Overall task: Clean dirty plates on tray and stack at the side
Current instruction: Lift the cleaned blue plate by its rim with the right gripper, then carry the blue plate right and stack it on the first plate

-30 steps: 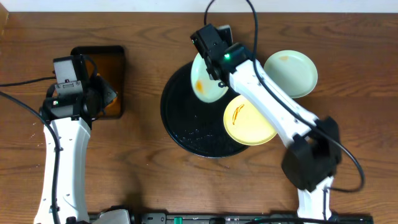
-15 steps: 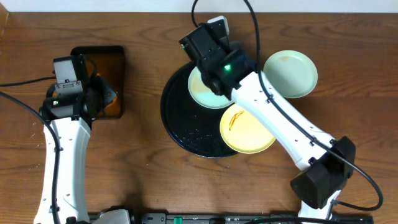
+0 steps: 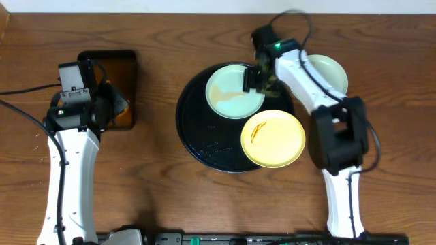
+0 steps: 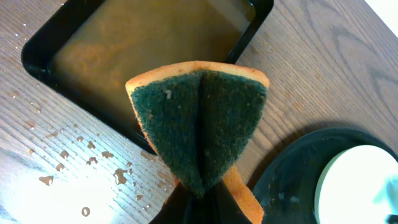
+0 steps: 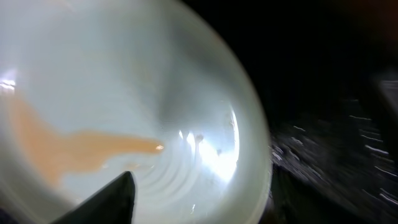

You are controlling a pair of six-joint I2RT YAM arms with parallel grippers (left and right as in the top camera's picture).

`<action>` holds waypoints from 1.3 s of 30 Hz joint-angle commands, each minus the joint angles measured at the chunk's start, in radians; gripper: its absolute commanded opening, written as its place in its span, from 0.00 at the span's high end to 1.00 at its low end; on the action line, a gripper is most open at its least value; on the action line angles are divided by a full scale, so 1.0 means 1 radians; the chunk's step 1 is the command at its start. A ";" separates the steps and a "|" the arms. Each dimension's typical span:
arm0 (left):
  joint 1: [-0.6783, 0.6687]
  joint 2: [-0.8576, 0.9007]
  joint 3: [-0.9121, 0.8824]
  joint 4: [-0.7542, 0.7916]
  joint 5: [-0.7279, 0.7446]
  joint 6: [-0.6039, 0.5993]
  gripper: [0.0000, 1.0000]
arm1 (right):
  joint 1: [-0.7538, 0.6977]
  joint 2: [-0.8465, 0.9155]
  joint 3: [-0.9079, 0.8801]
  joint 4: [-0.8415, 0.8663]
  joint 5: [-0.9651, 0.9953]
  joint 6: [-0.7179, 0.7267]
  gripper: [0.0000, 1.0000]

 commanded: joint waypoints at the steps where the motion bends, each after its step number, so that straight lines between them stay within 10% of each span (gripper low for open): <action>1: 0.003 0.004 0.017 0.001 -0.001 0.020 0.92 | 0.002 0.052 0.002 0.014 -0.062 0.019 0.38; 4: 0.003 0.004 0.017 0.001 -0.001 0.019 0.92 | 0.002 0.088 0.002 0.026 -0.061 0.018 0.43; 9: 0.003 0.004 0.017 0.001 -0.001 0.019 0.92 | 0.002 0.101 0.002 0.051 -0.055 0.018 0.99; 27: 0.003 0.004 0.017 0.000 -0.001 0.020 0.93 | -0.152 0.055 0.003 0.129 -0.591 -0.024 0.99; 39: 0.003 0.004 0.017 0.000 -0.001 0.019 0.92 | -0.125 -0.232 0.003 0.070 -0.218 -0.204 0.99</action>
